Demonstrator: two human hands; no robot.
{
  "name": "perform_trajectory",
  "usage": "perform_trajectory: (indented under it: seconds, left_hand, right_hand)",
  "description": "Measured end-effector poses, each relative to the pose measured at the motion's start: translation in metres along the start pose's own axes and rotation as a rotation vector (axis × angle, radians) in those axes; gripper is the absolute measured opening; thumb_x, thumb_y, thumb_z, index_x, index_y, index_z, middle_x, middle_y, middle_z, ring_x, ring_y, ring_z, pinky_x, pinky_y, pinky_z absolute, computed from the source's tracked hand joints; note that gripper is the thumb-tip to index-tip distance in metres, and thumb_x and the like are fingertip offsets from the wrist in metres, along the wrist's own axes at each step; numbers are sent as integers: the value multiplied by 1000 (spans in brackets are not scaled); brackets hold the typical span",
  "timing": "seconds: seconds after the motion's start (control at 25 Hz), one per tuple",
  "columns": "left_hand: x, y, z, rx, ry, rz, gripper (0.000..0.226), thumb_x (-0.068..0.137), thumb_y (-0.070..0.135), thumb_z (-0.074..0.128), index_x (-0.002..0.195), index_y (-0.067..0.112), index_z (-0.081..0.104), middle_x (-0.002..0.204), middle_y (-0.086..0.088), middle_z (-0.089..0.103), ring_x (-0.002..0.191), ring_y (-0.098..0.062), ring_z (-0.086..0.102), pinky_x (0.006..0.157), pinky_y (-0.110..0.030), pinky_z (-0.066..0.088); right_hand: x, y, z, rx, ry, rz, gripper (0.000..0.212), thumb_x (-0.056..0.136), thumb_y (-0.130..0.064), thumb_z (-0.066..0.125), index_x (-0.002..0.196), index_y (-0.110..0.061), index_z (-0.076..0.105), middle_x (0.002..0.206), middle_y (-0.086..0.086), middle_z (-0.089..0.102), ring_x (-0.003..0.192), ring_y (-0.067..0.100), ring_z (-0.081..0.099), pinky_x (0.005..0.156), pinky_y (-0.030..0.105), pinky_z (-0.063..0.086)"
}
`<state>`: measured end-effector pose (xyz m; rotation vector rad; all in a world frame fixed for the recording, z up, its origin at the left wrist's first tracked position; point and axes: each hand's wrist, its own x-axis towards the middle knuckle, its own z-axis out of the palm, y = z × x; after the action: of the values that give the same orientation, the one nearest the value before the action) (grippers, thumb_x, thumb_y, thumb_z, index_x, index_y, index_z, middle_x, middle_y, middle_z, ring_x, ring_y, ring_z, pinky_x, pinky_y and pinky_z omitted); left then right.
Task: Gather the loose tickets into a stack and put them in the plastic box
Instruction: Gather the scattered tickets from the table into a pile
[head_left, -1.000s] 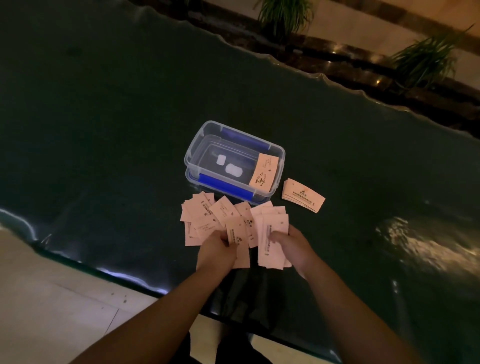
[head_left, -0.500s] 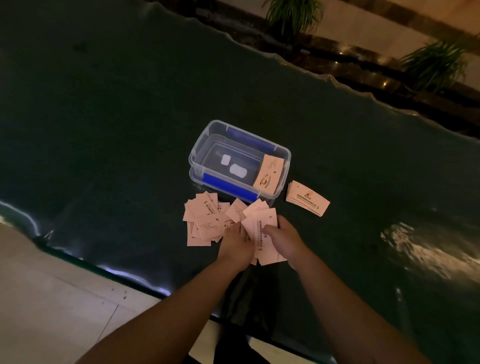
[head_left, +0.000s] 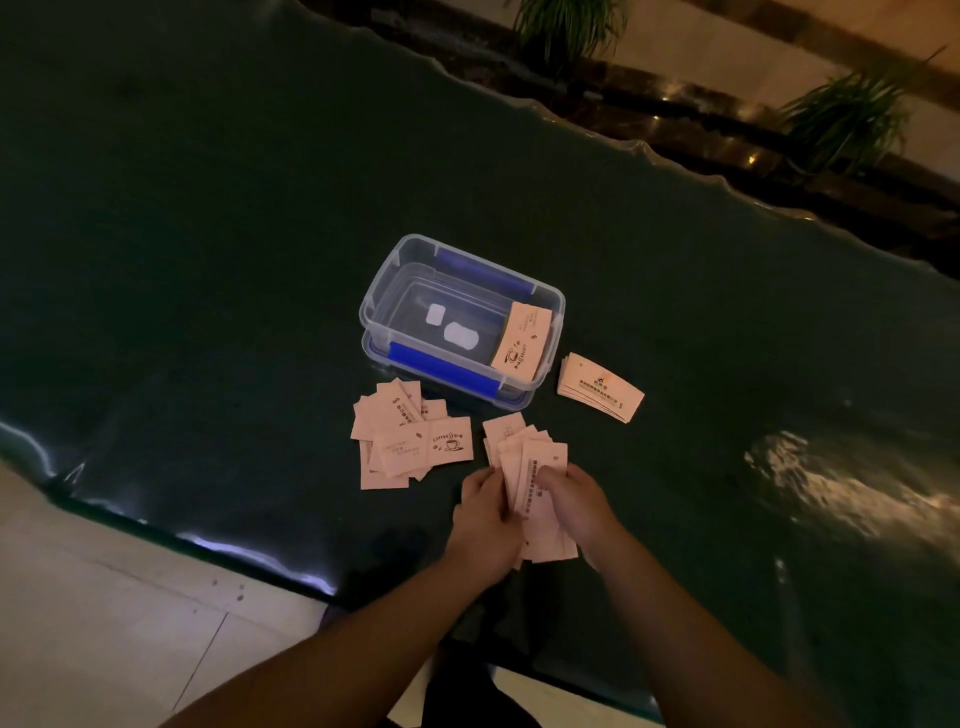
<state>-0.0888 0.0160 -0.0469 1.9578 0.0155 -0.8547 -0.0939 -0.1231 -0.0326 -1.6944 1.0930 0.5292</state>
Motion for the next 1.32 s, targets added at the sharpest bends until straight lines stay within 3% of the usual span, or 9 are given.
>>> perform_trajectory:
  seconds: [0.12,0.32,0.52,0.68,0.84,0.96,1.08,1.2,1.32]
  left_hand:
    - [-7,-7,4,17,-32,86,59,101,13,58,153,39,46,165,11,28,149,-18,38,115,-38,46]
    - [-15,-1,8,11,-52,144,59,101,12,59,151,42,48,159,22,32,146,-6,33,118,-37,41]
    - [-25,-7,-10,-102,91,105,36,96,24,70,129,35,62,135,14,55,118,-2,58,107,-31,52]
    - [-18,-23,-48,152,347,61,51,91,25,73,138,25,53,142,4,48,133,-15,43,113,-35,40]
    - [0,-36,-87,308,465,-89,79,84,30,77,150,15,36,151,-13,36,137,-32,37,110,-46,41]
    - [14,-44,-107,334,449,-135,68,87,29,73,144,13,42,144,-13,43,131,-32,44,105,-46,45]
    - [27,-47,-122,416,412,-126,47,96,29,62,141,17,54,141,-9,52,127,-28,50,103,-42,46]
    - [35,-52,-131,477,422,-81,44,101,37,55,143,24,56,142,-4,56,127,-24,51,104,-40,45]
    - [34,-45,-134,329,415,-136,48,99,36,62,145,24,54,142,-4,53,129,-23,51,107,-41,47]
  right_hand:
    - [-3,10,-6,130,-20,15,18,103,-24,54,116,-21,67,109,10,77,100,28,74,92,47,59]
    - [-8,29,-10,461,-86,49,30,104,-19,46,128,-25,63,119,17,75,114,35,70,102,57,54]
    - [-8,41,-8,689,-96,143,44,96,-24,49,137,-19,63,130,23,70,122,41,66,107,65,49]
    - [-14,29,-7,550,-126,124,34,105,-24,43,119,-13,72,118,23,70,111,39,67,105,62,51]
    - [-17,7,6,301,-189,19,29,106,-25,48,126,-20,68,120,21,73,111,38,73,104,63,54]
    - [-22,-21,20,10,-205,-145,25,106,-24,53,126,-34,62,119,7,75,107,25,75,96,51,58]
    - [-22,-51,35,-183,-231,-262,41,99,-23,62,139,-32,57,130,-2,69,116,19,68,96,45,55]
    - [-18,-71,53,-319,-263,-357,53,95,-23,67,145,-30,52,130,-9,64,120,17,63,88,39,53]
    - [-9,-79,67,-399,-248,-414,56,92,-26,70,145,-31,52,135,-6,62,126,19,62,87,38,51]
